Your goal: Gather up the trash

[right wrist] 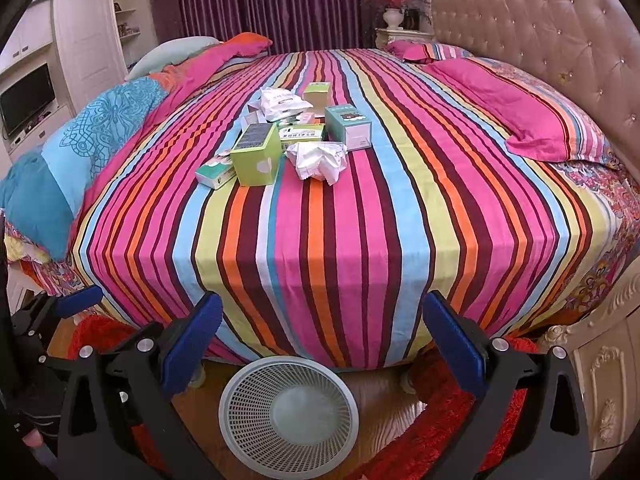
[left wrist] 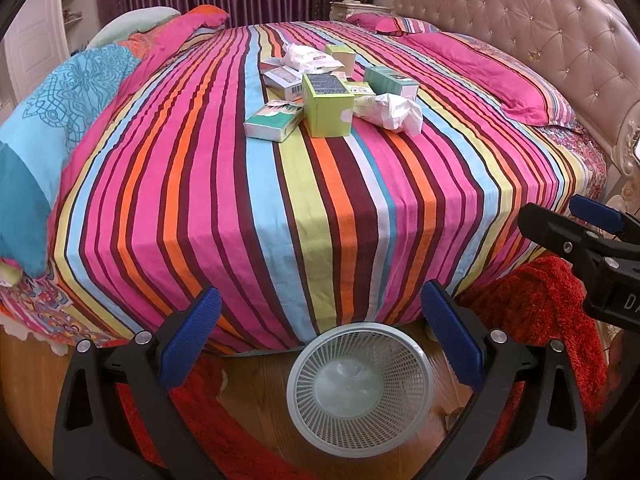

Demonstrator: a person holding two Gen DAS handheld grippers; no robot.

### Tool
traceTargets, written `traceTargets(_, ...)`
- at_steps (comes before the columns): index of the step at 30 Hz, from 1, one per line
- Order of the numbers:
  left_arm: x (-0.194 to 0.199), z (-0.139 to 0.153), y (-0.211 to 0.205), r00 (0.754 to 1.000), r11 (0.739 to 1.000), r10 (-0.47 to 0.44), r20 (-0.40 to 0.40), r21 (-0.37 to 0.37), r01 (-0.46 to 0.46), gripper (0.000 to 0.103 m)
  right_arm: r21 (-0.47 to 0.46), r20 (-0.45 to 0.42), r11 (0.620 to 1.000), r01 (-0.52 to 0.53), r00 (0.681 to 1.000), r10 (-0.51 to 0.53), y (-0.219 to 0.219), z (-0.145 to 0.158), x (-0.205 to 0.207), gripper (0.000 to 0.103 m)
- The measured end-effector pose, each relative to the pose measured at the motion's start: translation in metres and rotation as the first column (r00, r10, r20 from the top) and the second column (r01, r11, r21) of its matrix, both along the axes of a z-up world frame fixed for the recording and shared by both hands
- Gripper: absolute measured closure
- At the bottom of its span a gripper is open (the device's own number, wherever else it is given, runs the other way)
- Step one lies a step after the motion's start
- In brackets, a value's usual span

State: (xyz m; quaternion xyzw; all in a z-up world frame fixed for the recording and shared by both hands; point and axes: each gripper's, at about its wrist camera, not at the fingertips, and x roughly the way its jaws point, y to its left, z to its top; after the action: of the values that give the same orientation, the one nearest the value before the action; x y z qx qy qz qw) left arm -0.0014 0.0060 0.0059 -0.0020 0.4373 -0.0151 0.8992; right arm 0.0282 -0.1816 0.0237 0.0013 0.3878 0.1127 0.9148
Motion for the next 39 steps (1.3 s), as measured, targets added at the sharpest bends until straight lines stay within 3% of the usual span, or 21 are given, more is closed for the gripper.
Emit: traceTargets(39,-0.0008,0.0016,-0.0022,1.000,1.000,-0.007,0.000,0.011,0.007,0.006,-0.009,0.000,1.000,-0.002,1.000,0.002,0.0003,-0.0005,-0.0007,0.008)
